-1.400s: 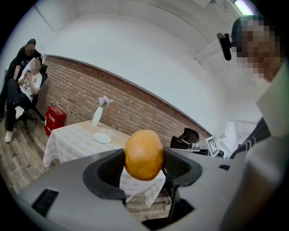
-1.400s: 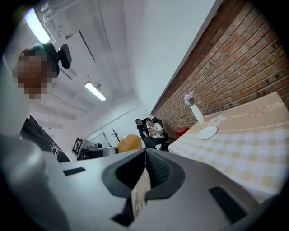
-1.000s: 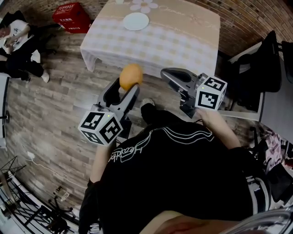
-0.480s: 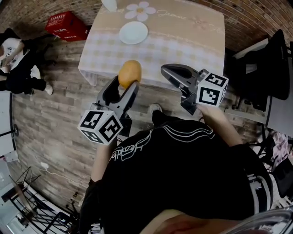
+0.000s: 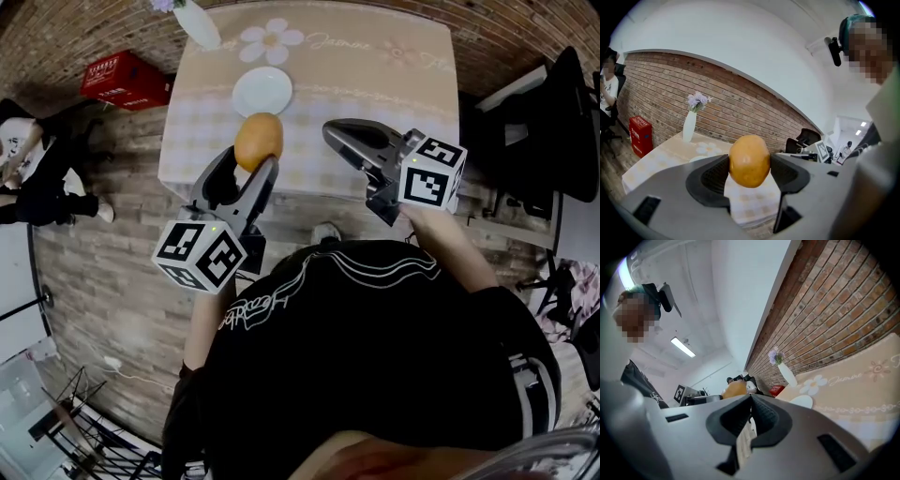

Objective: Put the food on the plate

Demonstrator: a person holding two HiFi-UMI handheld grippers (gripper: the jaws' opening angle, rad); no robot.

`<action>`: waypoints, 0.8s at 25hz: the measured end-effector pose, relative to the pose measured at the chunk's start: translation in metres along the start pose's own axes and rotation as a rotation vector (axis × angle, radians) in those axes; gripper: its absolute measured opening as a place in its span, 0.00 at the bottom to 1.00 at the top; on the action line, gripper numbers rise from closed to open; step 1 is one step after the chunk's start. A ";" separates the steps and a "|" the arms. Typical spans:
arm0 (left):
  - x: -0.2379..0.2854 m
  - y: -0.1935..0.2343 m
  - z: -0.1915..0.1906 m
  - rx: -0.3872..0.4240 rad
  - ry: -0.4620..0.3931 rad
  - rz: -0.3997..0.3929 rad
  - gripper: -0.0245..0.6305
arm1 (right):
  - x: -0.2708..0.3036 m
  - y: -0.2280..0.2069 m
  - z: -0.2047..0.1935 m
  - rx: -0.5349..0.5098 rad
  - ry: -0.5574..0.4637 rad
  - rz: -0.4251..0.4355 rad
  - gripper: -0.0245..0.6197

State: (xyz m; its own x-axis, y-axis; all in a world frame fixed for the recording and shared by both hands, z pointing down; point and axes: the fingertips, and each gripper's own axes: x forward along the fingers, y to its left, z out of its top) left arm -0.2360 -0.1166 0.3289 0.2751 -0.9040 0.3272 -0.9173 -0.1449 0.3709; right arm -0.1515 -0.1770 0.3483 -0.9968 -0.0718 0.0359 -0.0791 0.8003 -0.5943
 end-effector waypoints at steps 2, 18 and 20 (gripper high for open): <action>0.003 0.002 0.002 0.010 -0.005 -0.001 0.46 | 0.001 -0.002 0.002 -0.010 -0.005 -0.004 0.03; 0.042 0.036 0.011 0.012 0.020 -0.047 0.46 | 0.012 -0.034 0.011 -0.007 -0.028 -0.100 0.03; 0.050 0.043 0.014 0.012 0.029 -0.055 0.46 | 0.015 -0.041 0.016 -0.002 -0.033 -0.116 0.03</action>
State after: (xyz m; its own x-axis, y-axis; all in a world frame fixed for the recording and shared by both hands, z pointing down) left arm -0.2656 -0.1742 0.3491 0.3332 -0.8825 0.3320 -0.9038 -0.1988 0.3789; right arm -0.1634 -0.2211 0.3603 -0.9799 -0.1839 0.0776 -0.1941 0.7865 -0.5863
